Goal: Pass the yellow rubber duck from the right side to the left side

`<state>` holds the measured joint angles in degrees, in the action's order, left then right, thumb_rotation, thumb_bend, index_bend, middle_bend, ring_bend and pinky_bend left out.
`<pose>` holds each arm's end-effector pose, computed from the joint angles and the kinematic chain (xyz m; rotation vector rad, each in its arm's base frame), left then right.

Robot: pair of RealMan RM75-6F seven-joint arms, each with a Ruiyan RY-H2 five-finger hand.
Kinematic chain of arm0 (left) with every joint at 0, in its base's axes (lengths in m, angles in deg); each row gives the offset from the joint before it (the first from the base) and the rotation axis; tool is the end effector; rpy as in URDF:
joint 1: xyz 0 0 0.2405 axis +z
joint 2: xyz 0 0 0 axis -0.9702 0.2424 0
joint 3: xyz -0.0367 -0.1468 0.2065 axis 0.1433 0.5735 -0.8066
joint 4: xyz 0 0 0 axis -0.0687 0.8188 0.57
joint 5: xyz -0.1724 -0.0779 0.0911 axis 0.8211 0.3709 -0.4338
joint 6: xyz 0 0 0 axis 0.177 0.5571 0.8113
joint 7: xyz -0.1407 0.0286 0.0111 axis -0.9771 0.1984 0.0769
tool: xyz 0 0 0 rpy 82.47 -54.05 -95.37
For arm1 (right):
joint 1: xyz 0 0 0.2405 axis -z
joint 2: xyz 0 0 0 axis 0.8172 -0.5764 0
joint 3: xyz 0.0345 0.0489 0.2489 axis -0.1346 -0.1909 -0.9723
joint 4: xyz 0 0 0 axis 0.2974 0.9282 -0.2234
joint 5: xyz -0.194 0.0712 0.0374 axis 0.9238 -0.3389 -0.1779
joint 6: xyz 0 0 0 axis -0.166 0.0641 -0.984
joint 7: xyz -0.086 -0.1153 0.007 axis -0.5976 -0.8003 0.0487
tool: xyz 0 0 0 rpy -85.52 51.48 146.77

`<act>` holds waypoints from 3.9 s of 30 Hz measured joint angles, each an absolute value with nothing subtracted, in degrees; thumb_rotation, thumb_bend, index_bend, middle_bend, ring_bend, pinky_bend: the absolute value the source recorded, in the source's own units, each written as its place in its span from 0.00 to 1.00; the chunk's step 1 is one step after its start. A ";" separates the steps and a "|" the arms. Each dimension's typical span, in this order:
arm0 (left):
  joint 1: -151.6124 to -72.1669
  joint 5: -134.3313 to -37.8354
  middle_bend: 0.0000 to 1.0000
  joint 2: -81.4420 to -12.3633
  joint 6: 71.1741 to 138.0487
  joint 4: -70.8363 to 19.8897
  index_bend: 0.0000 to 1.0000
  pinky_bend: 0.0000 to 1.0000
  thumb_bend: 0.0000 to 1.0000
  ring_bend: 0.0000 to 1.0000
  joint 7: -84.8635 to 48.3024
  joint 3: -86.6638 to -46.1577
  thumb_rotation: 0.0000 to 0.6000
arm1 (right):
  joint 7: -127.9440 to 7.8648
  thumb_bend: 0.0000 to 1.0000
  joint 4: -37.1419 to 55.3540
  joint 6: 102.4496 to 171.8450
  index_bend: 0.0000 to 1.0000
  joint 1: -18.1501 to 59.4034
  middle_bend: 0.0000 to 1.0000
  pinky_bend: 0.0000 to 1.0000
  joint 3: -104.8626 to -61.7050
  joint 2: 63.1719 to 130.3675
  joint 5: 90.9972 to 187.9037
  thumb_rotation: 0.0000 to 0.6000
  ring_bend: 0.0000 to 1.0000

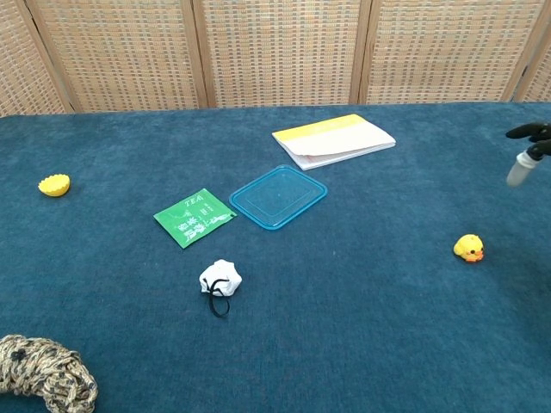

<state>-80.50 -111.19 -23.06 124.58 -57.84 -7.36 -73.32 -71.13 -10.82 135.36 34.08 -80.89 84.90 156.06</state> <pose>-0.2758 0.1702 0.1606 -1.4479 -0.8868 -0.8353 -0.2491 -0.2675 0.0781 1.6990 -0.9909 0.8690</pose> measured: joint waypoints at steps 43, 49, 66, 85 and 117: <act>-82.84 -105.78 0.00 -24.40 120.27 -56.92 0.00 0.00 0.04 0.00 -4.68 -72.82 1.00 | -87.05 0.25 0.56 126.09 0.51 20.87 0.00 0.00 -82.00 99.29 126.60 1.00 0.00; -82.96 -105.50 0.00 -24.40 120.02 -57.04 0.00 0.00 0.04 0.00 -4.42 -72.92 1.00 | -87.19 0.32 0.55 126.36 0.58 20.60 0.00 0.00 -81.70 99.27 126.06 1.00 0.00; -83.38 -105.31 0.00 -23.42 119.05 -57.28 0.00 0.00 0.04 0.00 -6.92 -73.01 1.00 | -87.19 0.35 -14.69 123.92 0.60 14.55 0.00 0.00 -85.68 93.20 128.97 1.00 0.00; -86.99 -99.75 0.00 -22.12 111.15 -54.33 0.00 0.00 0.03 0.00 -13.76 -71.43 1.00 | -106.84 0.36 4.75 121.06 0.60 -14.94 0.00 0.00 -89.68 117.00 104.36 1.00 0.00; -88.20 -100.21 0.00 -22.68 110.55 -53.68 0.00 0.00 0.04 0.00 -13.73 -72.08 1.00 | -108.85 0.00 -8.48 133.14 0.16 -14.06 0.00 0.00 -88.08 106.34 109.12 1.00 0.00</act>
